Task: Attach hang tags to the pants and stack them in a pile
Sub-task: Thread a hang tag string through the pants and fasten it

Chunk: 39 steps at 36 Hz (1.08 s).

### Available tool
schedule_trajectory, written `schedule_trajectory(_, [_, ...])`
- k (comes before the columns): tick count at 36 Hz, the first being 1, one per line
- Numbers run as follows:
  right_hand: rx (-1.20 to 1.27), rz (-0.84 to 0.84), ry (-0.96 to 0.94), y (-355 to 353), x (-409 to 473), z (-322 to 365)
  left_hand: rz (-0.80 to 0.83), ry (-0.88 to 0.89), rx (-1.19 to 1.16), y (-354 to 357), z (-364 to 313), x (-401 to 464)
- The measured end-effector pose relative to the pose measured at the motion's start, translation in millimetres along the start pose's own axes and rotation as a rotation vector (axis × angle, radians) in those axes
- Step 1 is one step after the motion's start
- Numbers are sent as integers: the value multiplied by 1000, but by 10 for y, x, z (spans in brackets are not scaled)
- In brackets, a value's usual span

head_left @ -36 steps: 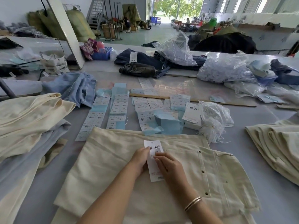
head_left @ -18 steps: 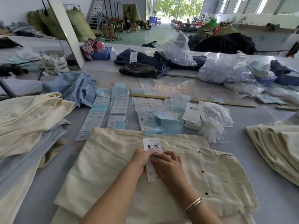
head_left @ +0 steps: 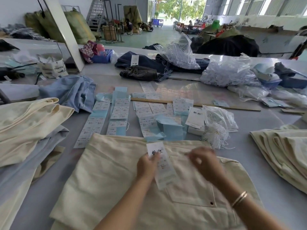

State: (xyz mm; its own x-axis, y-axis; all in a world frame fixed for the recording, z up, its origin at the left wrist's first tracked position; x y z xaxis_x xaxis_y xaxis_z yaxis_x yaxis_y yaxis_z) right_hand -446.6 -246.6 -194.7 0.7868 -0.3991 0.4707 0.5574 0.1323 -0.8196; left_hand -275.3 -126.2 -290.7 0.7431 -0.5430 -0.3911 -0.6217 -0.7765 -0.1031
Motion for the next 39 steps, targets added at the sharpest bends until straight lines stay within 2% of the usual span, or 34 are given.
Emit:
schedule_trajectory(1, [-32, -94, 67, -194, 125, -230, -6, 93, 46, 31, -42, -76])
schedule_trajectory(3, [-117, -127, 220, -439, 354, -693, 2, 215, 101, 102, -67, -194])
schedule_trajectory(7, [-289, 85, 402, -521, 603, -1424, 3, 278, 171, 151, -79, -230])
schedule_trajectory(14, [-509, 338, 226, -230, 764, -1434, -66, 317, 264, 150, -93, -216])
schedule_trajectory(22, [-679, 401, 170, -90, 735, -1402, -61, 344, 310, 167, -122, -240])
schedule_trajectory(24, [-606, 319, 221, -123, 737, -1460, -60, 348, 321, 173, -124, -243])
schedule_trajectory(26, [-346, 136, 365, -226, 729, -1564, -55, 346, 321, 178, -113, -237])
schedule_trajectory(29, [65, -232, 596, -446, 716, -1777, -55, 331, 314, 180, -96, -222])
schedule_trajectory(31, [278, -375, 697, -505, 738, -1908, -54, 327, 317, 184, -85, -209])
schedule_trajectory(34, [446, -338, 681, -467, 854, -1965, -39, 328, 324, 200, -70, -204])
schedule_trajectory(39, [299, -5, 560, -241, 838, -1889, -55, 284, 369, 226, -67, -154])
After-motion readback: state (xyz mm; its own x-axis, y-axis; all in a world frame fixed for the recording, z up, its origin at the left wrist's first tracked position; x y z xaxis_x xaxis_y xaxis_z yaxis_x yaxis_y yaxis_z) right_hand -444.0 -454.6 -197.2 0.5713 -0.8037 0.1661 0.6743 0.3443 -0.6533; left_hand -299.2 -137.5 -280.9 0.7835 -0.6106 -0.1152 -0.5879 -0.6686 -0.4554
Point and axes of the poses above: each hand's wrist, its own x-axis towards the middle knuckle, its own y-axis out of the palm, z = x × y, the point moved 9 cm from there along x, towards the middle knuckle, and after that the axes turned 10 degrees about -y, right-handed, at the moved point
